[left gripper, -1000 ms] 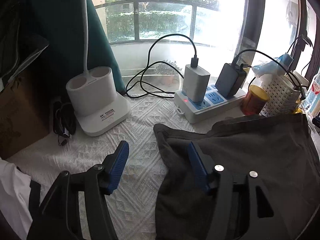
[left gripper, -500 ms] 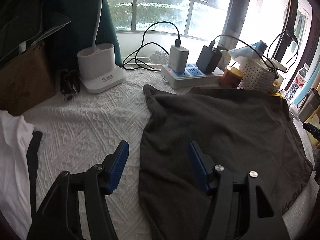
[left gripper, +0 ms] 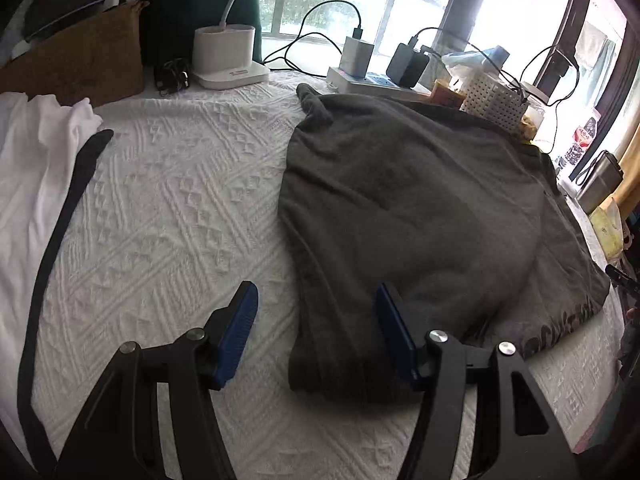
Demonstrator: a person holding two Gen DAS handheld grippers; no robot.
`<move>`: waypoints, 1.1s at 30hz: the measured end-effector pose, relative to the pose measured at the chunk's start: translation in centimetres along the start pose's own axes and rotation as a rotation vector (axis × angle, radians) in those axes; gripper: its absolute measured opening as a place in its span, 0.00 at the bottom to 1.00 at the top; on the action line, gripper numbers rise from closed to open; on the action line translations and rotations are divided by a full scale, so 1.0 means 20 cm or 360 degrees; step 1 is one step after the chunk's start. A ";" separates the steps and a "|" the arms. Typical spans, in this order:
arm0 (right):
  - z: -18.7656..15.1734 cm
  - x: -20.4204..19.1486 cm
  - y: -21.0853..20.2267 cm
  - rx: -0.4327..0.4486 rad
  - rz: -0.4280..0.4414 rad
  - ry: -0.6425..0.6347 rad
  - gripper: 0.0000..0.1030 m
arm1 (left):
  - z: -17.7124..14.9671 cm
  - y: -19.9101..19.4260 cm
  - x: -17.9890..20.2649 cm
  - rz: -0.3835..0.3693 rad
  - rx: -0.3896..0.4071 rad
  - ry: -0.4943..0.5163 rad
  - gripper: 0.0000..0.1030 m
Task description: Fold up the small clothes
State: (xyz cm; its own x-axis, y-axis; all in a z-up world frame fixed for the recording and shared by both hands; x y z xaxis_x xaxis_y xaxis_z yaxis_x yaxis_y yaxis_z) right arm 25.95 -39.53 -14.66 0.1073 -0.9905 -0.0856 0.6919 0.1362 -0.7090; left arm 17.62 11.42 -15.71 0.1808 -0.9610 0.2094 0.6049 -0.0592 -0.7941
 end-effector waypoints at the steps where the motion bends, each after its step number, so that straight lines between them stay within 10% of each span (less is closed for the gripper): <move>1: -0.02 0.01 -0.01 0.0005 0.0007 0.0009 0.76 | 0.00 -0.02 -0.01 0.0020 0.0009 0.0001 0.60; 33: -0.16 -0.20 -0.01 -0.0094 0.0283 0.0019 0.33 | -0.22 -0.12 0.01 0.0126 -0.0041 0.0178 0.34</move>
Point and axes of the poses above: each gripper's, at about its wrist camera, not at the fingertips, and y roughly the way its jaws point, x to its right, z to its top, the point moved 7 cm from there along y, roughly the way its jaws point, and after that the axes turned 2 degrees about -y, right-handed, at the moved point
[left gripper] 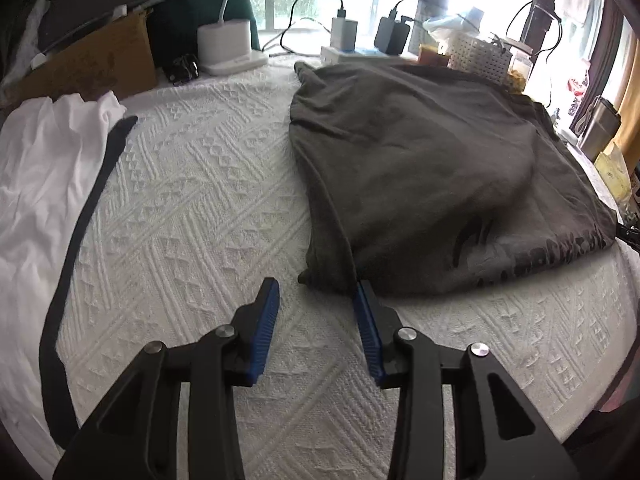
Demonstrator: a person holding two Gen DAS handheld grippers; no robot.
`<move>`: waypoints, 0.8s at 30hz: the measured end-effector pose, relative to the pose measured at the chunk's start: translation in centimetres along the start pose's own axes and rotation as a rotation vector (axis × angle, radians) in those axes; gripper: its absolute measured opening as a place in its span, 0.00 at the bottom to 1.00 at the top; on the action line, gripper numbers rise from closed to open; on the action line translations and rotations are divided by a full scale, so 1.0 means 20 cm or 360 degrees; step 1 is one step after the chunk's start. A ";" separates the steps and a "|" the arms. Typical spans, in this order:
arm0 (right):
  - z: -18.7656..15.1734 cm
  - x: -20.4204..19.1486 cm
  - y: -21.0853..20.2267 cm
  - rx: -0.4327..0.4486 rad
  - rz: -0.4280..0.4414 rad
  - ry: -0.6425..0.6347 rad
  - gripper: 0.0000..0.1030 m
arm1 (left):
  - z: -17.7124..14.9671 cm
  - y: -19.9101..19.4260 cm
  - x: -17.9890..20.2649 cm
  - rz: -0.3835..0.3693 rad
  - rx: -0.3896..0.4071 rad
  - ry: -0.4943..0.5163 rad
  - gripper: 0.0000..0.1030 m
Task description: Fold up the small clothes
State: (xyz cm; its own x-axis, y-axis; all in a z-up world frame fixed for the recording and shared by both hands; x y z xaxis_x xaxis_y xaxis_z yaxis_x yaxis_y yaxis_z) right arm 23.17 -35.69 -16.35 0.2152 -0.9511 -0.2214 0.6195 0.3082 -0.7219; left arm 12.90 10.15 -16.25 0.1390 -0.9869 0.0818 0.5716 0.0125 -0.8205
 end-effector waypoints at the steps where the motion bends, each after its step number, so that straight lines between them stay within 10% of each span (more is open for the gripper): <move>1: 0.00 0.00 0.00 0.0001 -0.0002 0.0000 0.33 | 0.00 0.00 0.00 0.0011 0.0000 0.0022 0.29; 7: 0.02 -0.01 -0.02 0.0051 -0.0027 -0.0018 0.08 | 0.03 0.01 -0.04 0.0103 -0.0025 0.0135 0.01; 11: 0.03 0.02 -0.05 0.0077 -0.0050 -0.0025 0.08 | 0.08 -0.05 -0.16 0.0212 0.0032 0.0105 0.01; 24: 0.06 -0.01 -0.08 0.0135 -0.0122 -0.0078 0.08 | 0.02 0.00 0.03 -0.0030 -0.0060 0.0013 0.02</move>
Point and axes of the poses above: each gripper's, at about its wrist camera, not at the fingertips, and y roughly the way its jaws point, x to its right, z to its top, the point moved 7 cm from there along y, roughly the way its jaws point, and after that the axes turned 2 degrees about -y, right-handed, at the moved point
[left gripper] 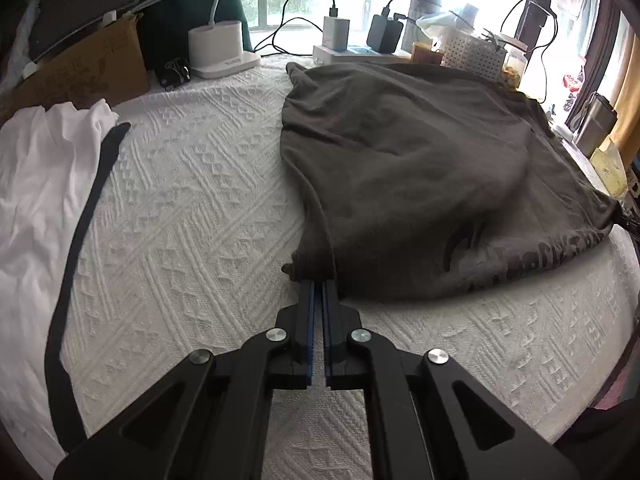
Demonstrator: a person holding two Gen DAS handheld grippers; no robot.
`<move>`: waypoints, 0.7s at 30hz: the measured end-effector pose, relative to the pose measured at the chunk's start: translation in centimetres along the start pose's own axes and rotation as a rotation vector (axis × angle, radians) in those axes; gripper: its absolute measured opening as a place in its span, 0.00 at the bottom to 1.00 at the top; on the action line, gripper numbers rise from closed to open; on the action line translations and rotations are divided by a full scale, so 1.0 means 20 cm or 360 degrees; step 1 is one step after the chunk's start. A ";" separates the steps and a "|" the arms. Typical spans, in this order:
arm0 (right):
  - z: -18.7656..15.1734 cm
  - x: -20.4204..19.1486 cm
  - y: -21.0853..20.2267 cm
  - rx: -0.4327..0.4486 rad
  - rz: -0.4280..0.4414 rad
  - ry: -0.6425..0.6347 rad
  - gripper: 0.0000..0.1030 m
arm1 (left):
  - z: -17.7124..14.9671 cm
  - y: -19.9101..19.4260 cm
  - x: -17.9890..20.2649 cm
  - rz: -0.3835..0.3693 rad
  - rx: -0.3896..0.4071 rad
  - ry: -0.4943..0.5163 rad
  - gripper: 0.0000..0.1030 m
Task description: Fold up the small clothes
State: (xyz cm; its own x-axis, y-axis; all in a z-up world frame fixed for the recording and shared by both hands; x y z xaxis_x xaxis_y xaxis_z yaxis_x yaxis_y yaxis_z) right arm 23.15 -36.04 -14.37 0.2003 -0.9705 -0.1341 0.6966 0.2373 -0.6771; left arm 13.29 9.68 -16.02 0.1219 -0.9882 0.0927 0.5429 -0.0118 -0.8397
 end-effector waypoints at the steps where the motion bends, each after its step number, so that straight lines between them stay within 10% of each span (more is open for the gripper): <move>1: 0.01 0.00 -0.01 0.0005 0.0001 -0.0006 0.08 | 0.00 0.01 0.00 0.0002 0.0000 -0.0003 0.02; 7: 0.01 -0.01 -0.01 0.0008 -0.0011 -0.0037 0.08 | 0.00 -0.01 0.00 0.0031 0.0033 -0.0048 0.04; 11: -0.01 0.00 0.01 -0.0008 -0.0008 -0.0026 0.08 | 0.00 -0.04 0.01 0.0023 0.0083 -0.0077 0.42; 21: 0.00 0.00 0.00 0.0009 -0.0013 -0.0027 0.08 | 0.02 0.02 0.00 0.0038 0.0120 -0.0044 0.34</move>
Point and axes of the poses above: each gripper's, at about its wrist camera, not at the fingertips, and y roughly the way its jaws point, x to its right, z to its top, the point moved 7 cm from there along y, roughly the way its jaws point, and after that the axes turned 2 degrees about -y, right-handed, at the moved point
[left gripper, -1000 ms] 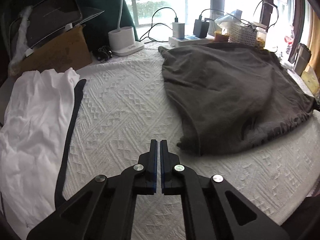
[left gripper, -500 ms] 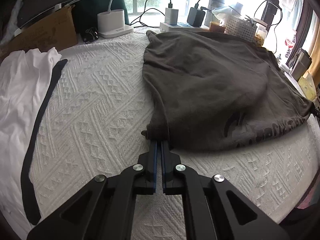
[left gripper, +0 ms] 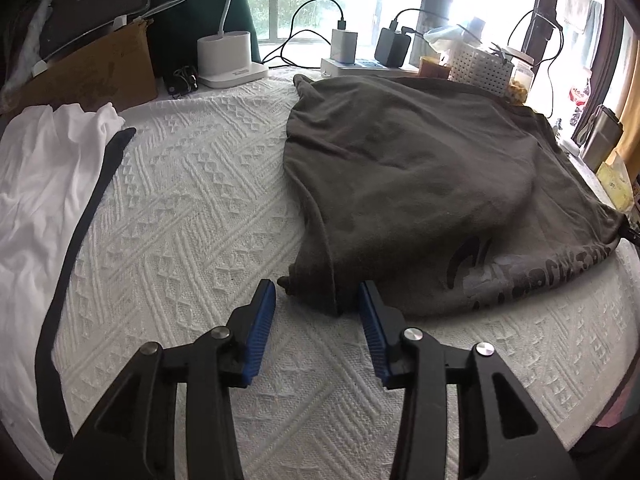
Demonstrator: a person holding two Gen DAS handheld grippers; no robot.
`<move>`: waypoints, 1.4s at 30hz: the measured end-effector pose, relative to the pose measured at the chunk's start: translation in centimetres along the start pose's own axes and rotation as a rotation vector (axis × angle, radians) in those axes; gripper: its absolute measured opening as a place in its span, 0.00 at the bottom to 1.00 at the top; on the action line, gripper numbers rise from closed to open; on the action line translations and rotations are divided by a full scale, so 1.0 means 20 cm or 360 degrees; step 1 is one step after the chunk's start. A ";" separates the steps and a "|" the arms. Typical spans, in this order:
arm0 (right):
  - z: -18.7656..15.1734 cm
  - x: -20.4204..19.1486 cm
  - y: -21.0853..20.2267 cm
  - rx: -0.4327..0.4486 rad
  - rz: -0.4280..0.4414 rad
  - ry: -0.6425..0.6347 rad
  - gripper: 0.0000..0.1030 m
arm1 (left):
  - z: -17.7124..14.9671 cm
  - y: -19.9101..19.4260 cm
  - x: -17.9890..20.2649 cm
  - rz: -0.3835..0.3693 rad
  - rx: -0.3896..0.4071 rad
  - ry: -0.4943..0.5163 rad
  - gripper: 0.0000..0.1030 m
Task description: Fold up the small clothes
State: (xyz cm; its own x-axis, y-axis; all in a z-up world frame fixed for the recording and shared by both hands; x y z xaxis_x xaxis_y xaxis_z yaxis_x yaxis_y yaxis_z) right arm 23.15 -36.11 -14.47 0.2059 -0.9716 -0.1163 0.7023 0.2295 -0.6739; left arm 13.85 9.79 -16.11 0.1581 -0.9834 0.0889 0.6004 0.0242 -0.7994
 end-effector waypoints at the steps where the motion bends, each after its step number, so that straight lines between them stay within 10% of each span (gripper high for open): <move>1: 0.00 0.00 0.00 0.0005 -0.0004 -0.0001 0.08 | 0.00 0.01 -0.01 0.0010 -0.0003 0.0006 0.14; 18: 0.09 0.03 -0.22 0.0150 -0.0127 -0.0079 0.06 | 0.16 -0.38 -0.06 0.0016 0.0211 0.0215 0.04; 42: -0.47 0.05 -0.45 -0.0079 -0.0151 -0.0194 0.06 | -0.32 -0.45 -0.07 -0.0075 -0.0050 0.0231 0.04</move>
State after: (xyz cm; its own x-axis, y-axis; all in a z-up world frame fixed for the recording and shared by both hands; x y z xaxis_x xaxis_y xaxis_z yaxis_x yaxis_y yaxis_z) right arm 10.74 -39.67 -15.39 0.2235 -0.9740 0.0366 0.6886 0.1313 -0.7132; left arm 3.22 9.78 -12.91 0.0142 -0.9990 0.0416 0.5794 -0.0257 -0.8146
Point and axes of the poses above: each gripper's, at about its wrist camera, not at the fingertips, and y roughly the way its jaws point, x to its right, z to its top, the point moved 7 cm from there along y, roughly the way its jaws point, and after that the axes turned 2 degrees about -y, right-handed, at the moved point
